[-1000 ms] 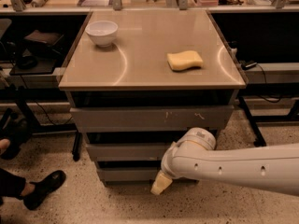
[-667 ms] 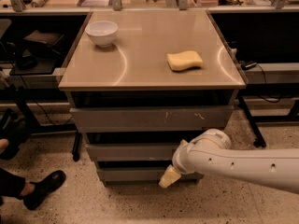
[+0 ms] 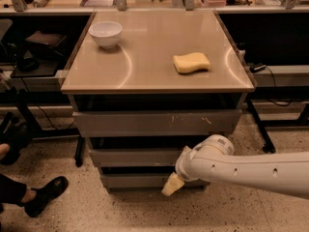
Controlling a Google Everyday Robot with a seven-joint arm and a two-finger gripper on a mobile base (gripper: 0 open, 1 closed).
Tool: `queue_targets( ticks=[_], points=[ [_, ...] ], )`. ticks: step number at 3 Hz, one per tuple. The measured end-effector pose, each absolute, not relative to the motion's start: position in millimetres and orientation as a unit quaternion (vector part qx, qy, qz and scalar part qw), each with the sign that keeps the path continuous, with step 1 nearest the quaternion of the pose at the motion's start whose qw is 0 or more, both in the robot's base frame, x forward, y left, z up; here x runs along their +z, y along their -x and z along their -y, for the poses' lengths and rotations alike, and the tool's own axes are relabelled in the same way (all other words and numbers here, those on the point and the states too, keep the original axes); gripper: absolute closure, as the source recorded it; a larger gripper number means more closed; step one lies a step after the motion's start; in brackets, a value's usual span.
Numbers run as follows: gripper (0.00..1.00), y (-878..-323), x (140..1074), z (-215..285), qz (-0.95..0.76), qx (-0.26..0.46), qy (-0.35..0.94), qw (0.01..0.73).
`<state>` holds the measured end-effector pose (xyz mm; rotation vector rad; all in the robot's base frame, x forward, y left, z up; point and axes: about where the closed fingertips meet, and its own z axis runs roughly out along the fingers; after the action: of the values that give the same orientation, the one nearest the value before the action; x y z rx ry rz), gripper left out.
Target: Open middle drawer
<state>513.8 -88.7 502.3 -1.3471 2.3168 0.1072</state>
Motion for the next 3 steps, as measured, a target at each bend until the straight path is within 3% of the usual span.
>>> queue_targets(
  ticks=[3],
  points=[
    [0.00, -566, 441, 58, -0.804, 0.014, 0.541, 0.246]
  ],
)
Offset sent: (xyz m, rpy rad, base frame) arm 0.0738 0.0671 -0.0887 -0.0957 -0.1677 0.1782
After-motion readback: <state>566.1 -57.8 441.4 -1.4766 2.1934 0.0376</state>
